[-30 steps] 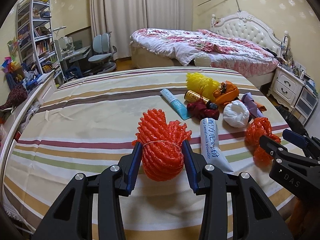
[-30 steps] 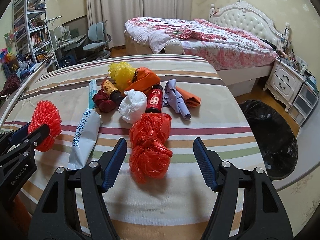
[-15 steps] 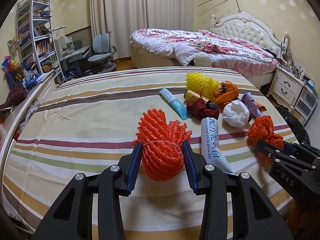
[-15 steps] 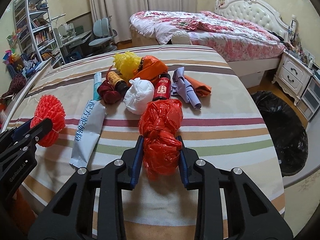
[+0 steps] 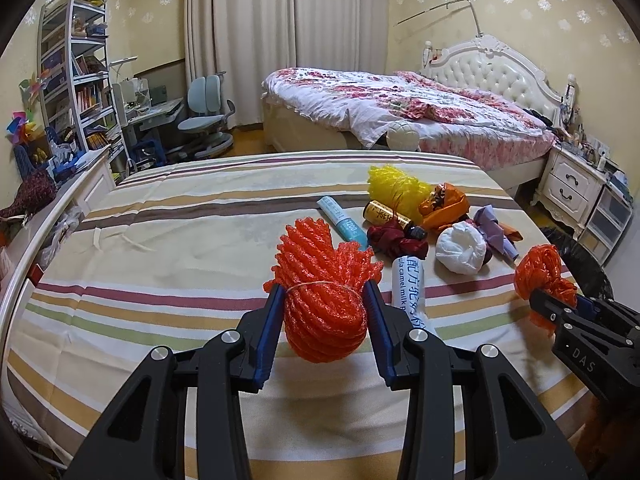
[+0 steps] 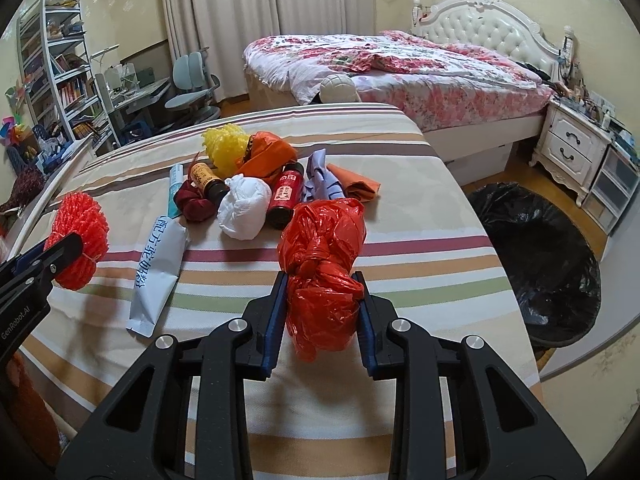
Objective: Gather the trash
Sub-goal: 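Carry the red bag and orange mesh bag over the black trash bin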
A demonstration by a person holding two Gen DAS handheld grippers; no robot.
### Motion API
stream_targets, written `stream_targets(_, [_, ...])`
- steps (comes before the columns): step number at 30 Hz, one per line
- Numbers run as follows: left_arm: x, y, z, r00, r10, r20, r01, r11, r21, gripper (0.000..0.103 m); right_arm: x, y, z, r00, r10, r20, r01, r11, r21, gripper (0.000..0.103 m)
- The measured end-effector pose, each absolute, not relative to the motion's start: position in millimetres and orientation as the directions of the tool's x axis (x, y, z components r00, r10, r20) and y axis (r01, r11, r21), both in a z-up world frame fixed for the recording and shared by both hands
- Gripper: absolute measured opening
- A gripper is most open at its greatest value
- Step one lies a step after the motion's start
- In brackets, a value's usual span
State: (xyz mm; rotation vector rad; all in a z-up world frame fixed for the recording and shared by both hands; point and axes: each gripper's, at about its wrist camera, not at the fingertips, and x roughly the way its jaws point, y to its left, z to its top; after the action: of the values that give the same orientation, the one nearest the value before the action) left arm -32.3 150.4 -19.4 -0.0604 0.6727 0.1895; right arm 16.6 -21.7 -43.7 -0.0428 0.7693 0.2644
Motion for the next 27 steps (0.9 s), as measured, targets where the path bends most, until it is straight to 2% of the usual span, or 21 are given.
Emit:
stream_targets(14, [-9.0,101.3,3.1,0.816,0.079,-0.573,-0.093,0.996,0.005,0.041,26.6,-67.5,-26.7,0.742,0.162,-0.651,-0.164,0.985,0.057,0.030])
stream_targets(27, [29.6,31.2,6.2,0.825,-0.036,-0.563,0.056,0.998,0.018,0.041,49.6,-134.8,-22.7,0.775,0.050,-0.630,-0.026,0.999,0.048,0.030])
